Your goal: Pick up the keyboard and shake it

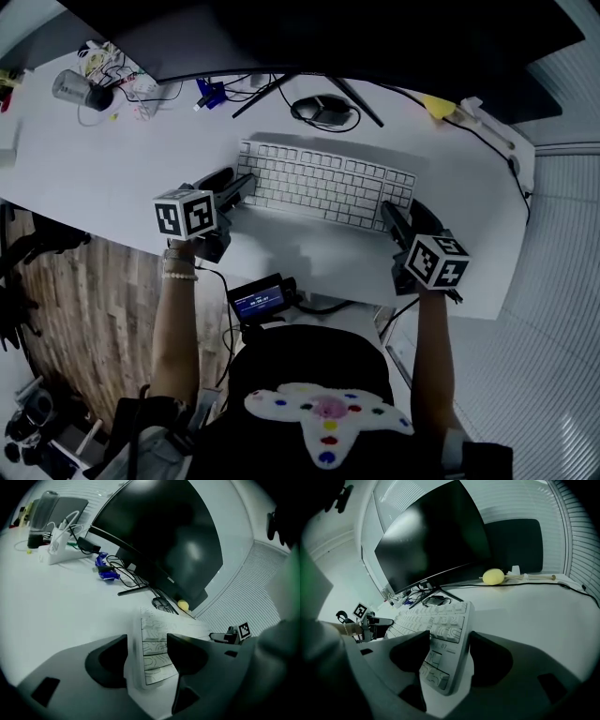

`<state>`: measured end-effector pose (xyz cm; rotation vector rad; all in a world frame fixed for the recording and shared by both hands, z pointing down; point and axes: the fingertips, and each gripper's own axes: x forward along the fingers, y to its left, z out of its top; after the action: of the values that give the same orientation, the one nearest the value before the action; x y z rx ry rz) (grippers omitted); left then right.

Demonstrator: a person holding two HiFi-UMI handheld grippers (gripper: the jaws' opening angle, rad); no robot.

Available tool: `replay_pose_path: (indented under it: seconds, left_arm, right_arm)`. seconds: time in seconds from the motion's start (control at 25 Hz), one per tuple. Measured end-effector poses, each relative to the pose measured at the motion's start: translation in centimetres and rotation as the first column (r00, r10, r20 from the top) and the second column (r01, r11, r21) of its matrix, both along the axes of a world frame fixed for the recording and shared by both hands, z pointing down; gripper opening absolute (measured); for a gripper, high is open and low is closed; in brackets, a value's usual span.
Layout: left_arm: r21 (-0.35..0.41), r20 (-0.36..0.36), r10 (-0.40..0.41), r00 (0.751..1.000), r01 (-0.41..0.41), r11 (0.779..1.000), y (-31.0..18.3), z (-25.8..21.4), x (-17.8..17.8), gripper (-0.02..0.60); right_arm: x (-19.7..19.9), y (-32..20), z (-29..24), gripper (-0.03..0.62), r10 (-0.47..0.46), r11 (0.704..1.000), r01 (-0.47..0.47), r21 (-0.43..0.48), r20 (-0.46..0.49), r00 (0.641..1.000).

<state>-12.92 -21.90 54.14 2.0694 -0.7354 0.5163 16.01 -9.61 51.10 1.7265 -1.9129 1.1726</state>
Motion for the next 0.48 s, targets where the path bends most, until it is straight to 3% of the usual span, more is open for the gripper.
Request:
replay_pose_path:
  seconds: [0.2, 0.48]
  left_arm:
    - [-0.039, -0.012, 0.082, 0.997, -0.082, 0.996, 0.1, 0.1, 1.1, 0.265]
    - [-0.068, -0.013, 0.108, 0.994, -0.108, 0.992, 0.1, 0.1, 1.5, 0.265]
  right_arm:
    - [0.0, 0.0, -0.1, 0.288, 0.003, 1.0, -0.003, -0.005, -0.004, 1.0]
    - [0.1, 0.0, -0.1, 0.288, 0.013, 1.0, -0.013, -0.01, -0.006, 1.0]
